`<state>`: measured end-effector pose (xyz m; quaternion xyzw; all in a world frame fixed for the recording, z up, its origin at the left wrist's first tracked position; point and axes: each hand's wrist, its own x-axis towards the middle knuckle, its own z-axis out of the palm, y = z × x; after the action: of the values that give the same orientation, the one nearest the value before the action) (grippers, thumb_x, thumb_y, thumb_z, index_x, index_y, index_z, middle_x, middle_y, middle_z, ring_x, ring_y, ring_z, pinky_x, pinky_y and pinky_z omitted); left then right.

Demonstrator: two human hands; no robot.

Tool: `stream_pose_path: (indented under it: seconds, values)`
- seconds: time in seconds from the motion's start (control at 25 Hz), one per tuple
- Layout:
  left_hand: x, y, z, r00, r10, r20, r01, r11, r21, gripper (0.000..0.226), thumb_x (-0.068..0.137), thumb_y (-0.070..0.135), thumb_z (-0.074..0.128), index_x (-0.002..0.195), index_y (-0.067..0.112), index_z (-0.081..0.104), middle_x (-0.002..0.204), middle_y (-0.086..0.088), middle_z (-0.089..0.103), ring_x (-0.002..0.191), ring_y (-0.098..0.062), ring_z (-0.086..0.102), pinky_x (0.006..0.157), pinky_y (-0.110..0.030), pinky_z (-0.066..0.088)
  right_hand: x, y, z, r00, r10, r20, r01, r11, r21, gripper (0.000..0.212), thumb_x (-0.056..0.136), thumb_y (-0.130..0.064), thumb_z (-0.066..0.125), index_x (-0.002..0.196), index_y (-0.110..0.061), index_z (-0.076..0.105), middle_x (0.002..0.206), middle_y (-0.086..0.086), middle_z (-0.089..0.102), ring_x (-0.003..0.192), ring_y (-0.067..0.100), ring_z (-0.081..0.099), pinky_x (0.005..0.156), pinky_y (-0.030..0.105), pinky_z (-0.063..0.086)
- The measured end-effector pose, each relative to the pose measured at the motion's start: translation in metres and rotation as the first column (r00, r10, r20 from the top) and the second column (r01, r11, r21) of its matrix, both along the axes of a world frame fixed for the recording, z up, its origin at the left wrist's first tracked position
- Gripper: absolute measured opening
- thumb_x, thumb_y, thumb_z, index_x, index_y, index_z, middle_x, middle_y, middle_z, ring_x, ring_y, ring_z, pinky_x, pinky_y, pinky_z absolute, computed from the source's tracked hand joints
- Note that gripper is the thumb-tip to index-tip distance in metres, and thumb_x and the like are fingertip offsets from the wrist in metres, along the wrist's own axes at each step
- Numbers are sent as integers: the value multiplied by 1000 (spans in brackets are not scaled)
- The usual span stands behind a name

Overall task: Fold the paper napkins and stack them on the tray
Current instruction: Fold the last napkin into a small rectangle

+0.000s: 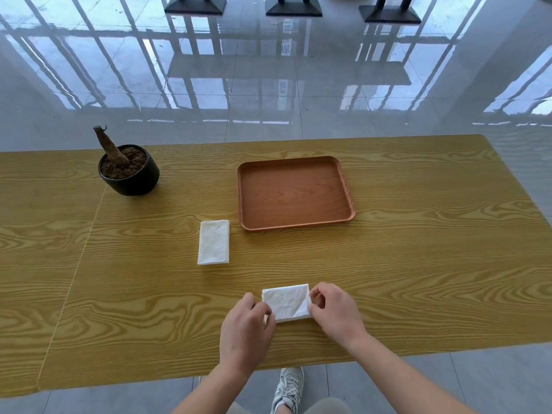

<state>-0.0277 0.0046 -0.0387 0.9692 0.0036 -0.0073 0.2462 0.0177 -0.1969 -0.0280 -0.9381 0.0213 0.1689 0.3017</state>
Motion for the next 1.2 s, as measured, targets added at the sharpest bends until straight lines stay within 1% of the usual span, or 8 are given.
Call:
stream_pose_path:
  seconds: [0.08, 0.16, 0.2, 0.28, 0.36, 0.72, 0.96, 1.2]
  values:
    - [2, 1, -3, 988, -126, 91, 120, 990, 77, 26, 81, 25, 72, 105, 17, 68, 109, -3, 60, 98, -24, 62, 78, -36, 54, -7, -1, -2, 969, 156, 194, -132, 983, -128, 26, 84, -19, 69, 109, -23, 65, 105, -9, 61, 98, 14, 57, 79, 29, 51]
    - [2, 2, -11, 957, -285, 61, 271, 947, 169, 53, 90, 34, 61, 137, 12, 53, 150, -14, 44, 140, -31, 40, 110, -46, 38, -15, -1, -6, 873, 382, 302, -309, 914, -261, 45, 89, -26, 65, 132, -21, 57, 137, -6, 56, 126, 18, 49, 99, 35, 47]
    - [1, 2, -15, 940, -341, 26, 328, 920, 214, 62, 95, 42, 52, 147, 11, 41, 160, -13, 30, 149, -29, 24, 117, -47, 26, -19, 0, -8, 836, 465, 291, -377, 872, -313, 53, 94, -35, 58, 143, -20, 47, 152, -5, 43, 140, 21, 38, 110, 39, 37]
    - [-5, 4, -23, 919, -391, -55, 389, 876, 284, 75, 98, 59, 35, 154, 10, 25, 164, -10, 14, 152, -27, 11, 118, -47, 14, -26, -1, -15, 804, 554, 216, -448, 803, -394, 66, 99, -54, 39, 154, -20, 27, 165, -6, 18, 152, 25, 13, 117, 46, 15]
    - [-10, 7, -28, 912, -387, -133, 409, 860, 306, 86, 96, 70, 29, 155, 9, 21, 165, -10, 12, 152, -28, 11, 116, -48, 14, -29, -5, -22, 800, 586, 126, -482, 754, -445, 77, 97, -68, 26, 157, -19, 19, 166, -6, 7, 152, 29, 4, 116, 50, 7]
    - [-11, 9, -24, 904, -396, -163, 428, 853, 298, 88, 94, 74, 29, 156, 13, 20, 166, -10, 9, 152, -30, 7, 115, -56, 12, -31, -12, -26, 812, 579, 76, -490, 747, -449, 82, 96, -72, 25, 158, -21, 9, 167, -7, -2, 153, 29, 0, 116, 50, 6]
    - [-1, 5, -25, 870, -465, -161, 492, 815, 305, 90, 93, 74, 29, 155, 9, 20, 165, -9, 13, 151, -26, 13, 115, -47, 13, -20, 1, -29, 731, 678, 79, -575, 674, -465, 77, 96, -56, 35, 158, -16, 12, 167, 1, 1, 153, 22, -6, 117, 48, 3]
    - [-4, 7, -28, 871, -463, -163, 491, 821, 290, 91, 93, 75, 29, 156, 11, 15, 166, -8, 10, 152, -25, 7, 117, -49, 11, -21, -12, -28, 690, 718, 92, -604, 641, -473, 82, 99, -67, 26, 158, -14, 7, 167, 3, -2, 153, 24, -2, 118, 51, 4]
